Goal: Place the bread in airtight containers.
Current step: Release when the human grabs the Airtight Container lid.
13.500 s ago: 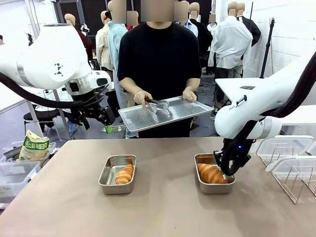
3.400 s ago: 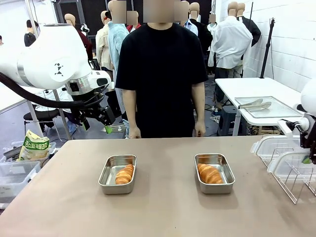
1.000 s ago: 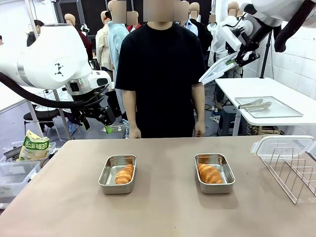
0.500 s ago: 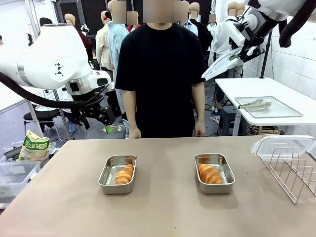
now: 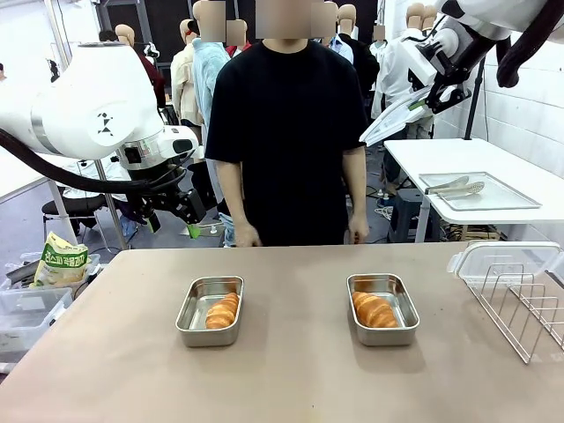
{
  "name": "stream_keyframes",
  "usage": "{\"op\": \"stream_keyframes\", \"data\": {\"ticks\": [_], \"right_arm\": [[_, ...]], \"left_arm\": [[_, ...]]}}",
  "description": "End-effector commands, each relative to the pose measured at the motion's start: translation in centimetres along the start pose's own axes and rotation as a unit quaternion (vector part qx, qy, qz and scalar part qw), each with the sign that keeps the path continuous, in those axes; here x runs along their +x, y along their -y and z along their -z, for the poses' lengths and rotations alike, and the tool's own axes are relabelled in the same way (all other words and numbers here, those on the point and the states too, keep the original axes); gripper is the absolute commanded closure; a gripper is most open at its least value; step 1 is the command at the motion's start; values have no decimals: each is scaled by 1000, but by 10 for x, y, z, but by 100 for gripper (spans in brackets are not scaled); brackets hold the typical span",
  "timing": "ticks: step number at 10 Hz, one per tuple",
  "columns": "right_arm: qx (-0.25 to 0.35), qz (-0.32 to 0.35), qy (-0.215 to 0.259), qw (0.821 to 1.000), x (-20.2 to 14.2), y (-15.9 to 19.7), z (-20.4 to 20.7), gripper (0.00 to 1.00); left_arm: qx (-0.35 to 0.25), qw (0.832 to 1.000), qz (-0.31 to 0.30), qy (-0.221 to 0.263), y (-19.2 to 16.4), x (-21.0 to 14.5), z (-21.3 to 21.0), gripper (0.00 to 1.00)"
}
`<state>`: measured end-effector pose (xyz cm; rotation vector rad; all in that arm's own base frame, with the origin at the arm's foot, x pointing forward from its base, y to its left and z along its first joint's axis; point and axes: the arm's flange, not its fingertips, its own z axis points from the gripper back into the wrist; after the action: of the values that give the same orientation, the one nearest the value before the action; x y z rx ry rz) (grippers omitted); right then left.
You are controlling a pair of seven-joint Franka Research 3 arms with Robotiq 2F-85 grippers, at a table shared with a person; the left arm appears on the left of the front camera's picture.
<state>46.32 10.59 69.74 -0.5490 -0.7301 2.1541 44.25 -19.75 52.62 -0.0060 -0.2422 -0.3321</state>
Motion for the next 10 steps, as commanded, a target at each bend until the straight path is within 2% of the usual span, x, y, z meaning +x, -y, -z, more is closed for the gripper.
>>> {"op": "stream_keyframes", "data": {"ticks": [1, 10], "right_arm": [[-4, 1, 1, 1000, 2, -4, -1, 100], [-4, 1, 1, 1000, 2, -4, -1, 100]], "left_arm": [[11, 1000, -8, -1, -1, 0, -1, 0], [11, 1000, -8, -1, -1, 0, -1, 0]]}}
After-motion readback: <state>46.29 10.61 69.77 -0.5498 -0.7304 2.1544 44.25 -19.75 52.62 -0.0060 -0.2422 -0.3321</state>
